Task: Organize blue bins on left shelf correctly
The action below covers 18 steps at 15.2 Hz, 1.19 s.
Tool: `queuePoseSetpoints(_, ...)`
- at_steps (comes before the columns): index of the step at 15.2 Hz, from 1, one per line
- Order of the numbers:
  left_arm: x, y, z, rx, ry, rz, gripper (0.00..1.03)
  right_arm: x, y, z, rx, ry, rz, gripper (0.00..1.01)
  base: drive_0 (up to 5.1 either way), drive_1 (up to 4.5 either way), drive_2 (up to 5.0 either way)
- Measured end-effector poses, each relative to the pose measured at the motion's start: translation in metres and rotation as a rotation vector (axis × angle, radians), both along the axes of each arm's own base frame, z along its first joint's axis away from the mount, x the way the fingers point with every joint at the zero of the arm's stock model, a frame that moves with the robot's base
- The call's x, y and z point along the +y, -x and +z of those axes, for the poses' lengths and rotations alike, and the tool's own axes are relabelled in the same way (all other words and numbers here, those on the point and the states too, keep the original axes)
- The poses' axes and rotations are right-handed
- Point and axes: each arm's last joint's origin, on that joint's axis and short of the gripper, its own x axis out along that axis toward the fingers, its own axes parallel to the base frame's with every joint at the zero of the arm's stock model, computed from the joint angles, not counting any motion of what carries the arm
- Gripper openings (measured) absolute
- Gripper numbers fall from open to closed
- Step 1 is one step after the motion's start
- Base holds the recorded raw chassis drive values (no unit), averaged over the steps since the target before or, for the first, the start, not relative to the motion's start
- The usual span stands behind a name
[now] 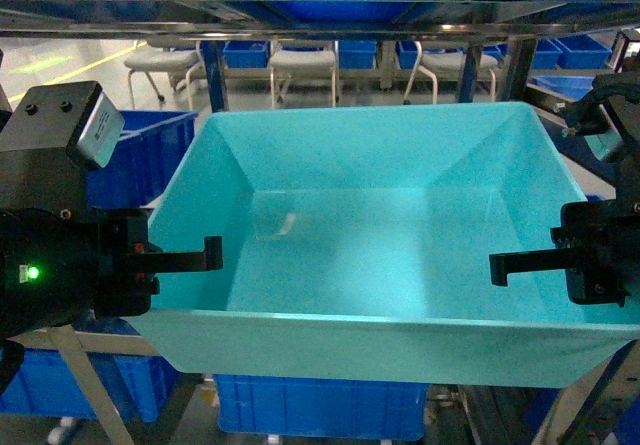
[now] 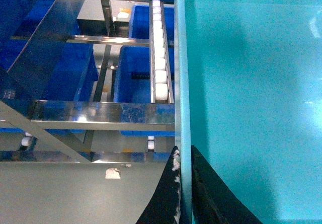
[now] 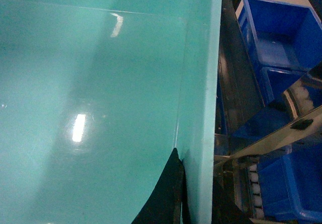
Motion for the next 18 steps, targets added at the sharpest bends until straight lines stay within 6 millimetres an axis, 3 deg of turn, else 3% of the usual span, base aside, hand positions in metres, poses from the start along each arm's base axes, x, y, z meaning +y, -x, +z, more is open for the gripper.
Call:
queuePoseSetpoints(5, -0.005, -0.016, -0.007, -0.001, -0.02, -0.009, 0.02, -0.003, -0.011, -0.006, 0.027, 0.0, -0.016, 0.02, 0.0, 0.0, 0.0)
queuePoseSetpoints(11, -0.028, -0.073, -0.035, 0.023, -0.064, -0.012, 0.02, -0.02, -0.071, -0.026, 0.082, -0.011, -0.06, 0.02, 0.0, 0.0, 0.0)
queuePoseSetpoints(15, -0.029, -0.101, -0.057, 0.073, -0.092, 0.009, 0.02, -0.016, -0.102, -0.049, 0.142, -0.009, -0.037, 0.02, 0.0, 0.0, 0.0)
queuePoseSetpoints(18, -0.027, -0.126, -0.071, 0.098, -0.132, 0.019, 0.02, -0.011, -0.127, -0.076, 0.208, -0.021, -0.021, 0.02, 0.0, 0.0, 0.0)
